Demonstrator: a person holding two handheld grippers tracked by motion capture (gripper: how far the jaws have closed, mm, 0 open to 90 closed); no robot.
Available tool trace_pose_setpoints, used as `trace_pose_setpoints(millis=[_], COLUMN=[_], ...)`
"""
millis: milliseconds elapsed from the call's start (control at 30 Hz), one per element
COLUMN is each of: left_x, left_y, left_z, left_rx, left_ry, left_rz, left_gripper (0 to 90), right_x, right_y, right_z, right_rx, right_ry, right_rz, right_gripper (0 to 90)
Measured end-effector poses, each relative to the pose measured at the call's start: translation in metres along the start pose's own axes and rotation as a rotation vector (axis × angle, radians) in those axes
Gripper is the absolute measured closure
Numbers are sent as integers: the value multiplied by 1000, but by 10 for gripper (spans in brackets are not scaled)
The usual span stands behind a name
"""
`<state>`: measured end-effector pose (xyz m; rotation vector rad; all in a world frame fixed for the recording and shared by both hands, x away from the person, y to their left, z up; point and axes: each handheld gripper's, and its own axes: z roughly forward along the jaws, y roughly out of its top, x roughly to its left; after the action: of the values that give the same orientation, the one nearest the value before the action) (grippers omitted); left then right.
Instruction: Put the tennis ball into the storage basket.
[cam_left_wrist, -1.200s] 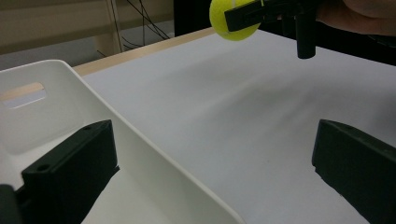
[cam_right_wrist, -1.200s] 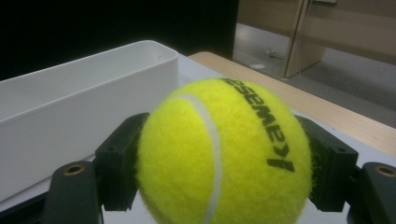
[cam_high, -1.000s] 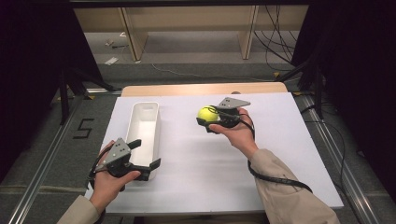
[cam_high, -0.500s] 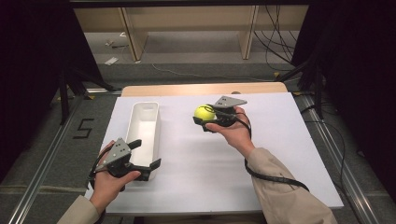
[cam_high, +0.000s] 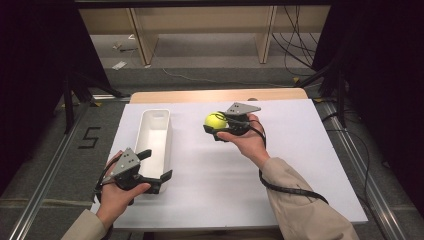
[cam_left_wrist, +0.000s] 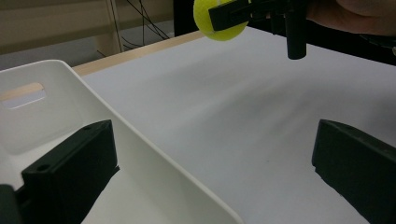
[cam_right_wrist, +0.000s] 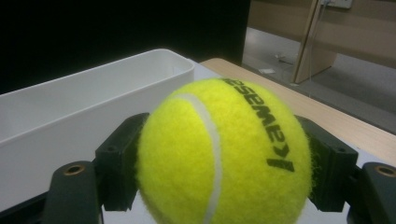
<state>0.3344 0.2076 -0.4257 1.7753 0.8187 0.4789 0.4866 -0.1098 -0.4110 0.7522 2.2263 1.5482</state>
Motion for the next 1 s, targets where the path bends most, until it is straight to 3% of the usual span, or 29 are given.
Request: trace_pose_setpoints(millis=[1000], left_x=[-1], left_y=[0], left_z=[0], left_rx=[-5], left_ry=[-3], left_rz=[0], left_gripper=[0], right_x=[7], right_y=[6], right_z=[12], right_rx=[-2], right_ry=[30], right_rz=[-3], right_gripper=[270])
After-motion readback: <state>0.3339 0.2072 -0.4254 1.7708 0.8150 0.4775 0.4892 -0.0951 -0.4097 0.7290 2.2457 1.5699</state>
